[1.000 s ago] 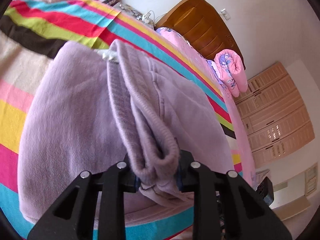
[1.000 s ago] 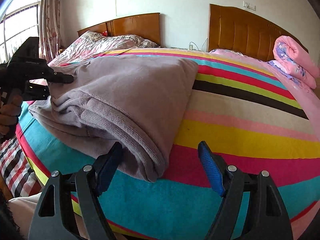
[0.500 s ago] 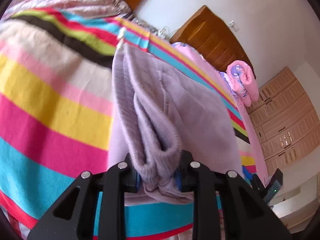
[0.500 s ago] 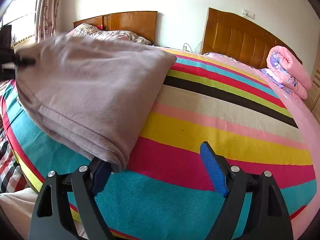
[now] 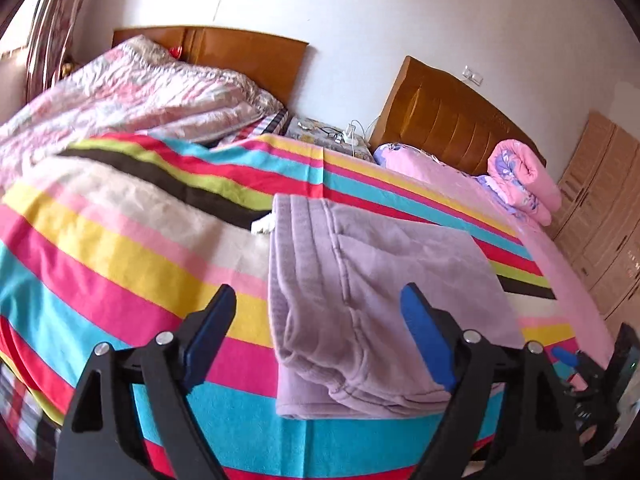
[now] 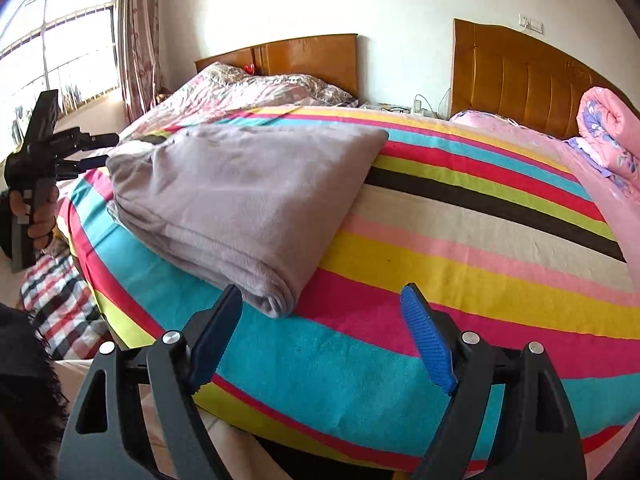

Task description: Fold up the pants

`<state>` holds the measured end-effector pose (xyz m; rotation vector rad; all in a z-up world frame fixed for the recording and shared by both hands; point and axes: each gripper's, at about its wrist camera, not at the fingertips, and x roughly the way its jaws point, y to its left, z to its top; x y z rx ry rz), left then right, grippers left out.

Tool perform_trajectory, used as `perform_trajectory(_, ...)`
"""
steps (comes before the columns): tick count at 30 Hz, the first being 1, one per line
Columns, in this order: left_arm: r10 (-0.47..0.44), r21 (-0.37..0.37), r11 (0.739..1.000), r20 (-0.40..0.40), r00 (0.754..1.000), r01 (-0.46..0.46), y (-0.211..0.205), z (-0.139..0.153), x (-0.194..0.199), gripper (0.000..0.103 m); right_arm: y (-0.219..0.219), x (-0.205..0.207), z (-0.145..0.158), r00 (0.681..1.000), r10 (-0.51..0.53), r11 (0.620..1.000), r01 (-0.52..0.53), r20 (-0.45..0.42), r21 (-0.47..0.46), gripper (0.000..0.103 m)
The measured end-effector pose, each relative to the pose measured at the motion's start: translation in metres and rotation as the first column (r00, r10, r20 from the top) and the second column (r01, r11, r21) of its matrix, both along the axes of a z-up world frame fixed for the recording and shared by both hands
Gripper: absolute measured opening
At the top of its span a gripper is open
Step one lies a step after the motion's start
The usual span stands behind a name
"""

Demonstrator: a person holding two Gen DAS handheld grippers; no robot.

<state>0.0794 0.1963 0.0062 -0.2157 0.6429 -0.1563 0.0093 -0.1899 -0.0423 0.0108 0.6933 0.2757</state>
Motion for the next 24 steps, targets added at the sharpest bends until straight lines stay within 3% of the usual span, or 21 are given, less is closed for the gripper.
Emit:
perform_trajectory(3,-0.098,0.135,0.986,0.019,0.995,0.094,-0.050,0.015,0.008,0.097,0.013,0.023,0.017,0.999,0.026,0.999,-0.028,0.034,0.042,0.069)
perform_trajectory(6,-0.150,0.236,0.960,-0.013,0.989,0.149,-0.096,0.004,0.031,0.097,0.041,0.051,0.020,0.997,0.066,0.998,-0.066,0.041,0.004,0.064)
perform_trajectory(10,-0.107,0.255,0.956,-0.150,0.983,0.143,-0.100,-0.044,0.047,0.095,0.072,0.059,-0.003,0.992,0.121,0.991,-0.122,-0.027,-0.052,0.060)
perform_trajectory(12,-0.104,0.286,0.948,-0.138,0.985,0.140,-0.094,-0.060,0.039,0.096,0.077,0.048,-0.015,0.992,0.127,0.988,-0.128,-0.013,-0.088,0.061)
perform_trajectory(15,-0.127,0.320,0.935,-0.102,0.987,0.153,-0.093,-0.070,0.027,0.096,0.067,0.041,-0.021,0.993,0.119,0.992,-0.119,-0.005,-0.051,0.061)
perform_trajectory(24,-0.122,0.312,0.940,-0.070,0.990,0.138,-0.094,-0.075,0.024,0.099,0.068,0.029,-0.020,0.996,0.083,0.991,-0.078,0.036,-0.107,0.061)
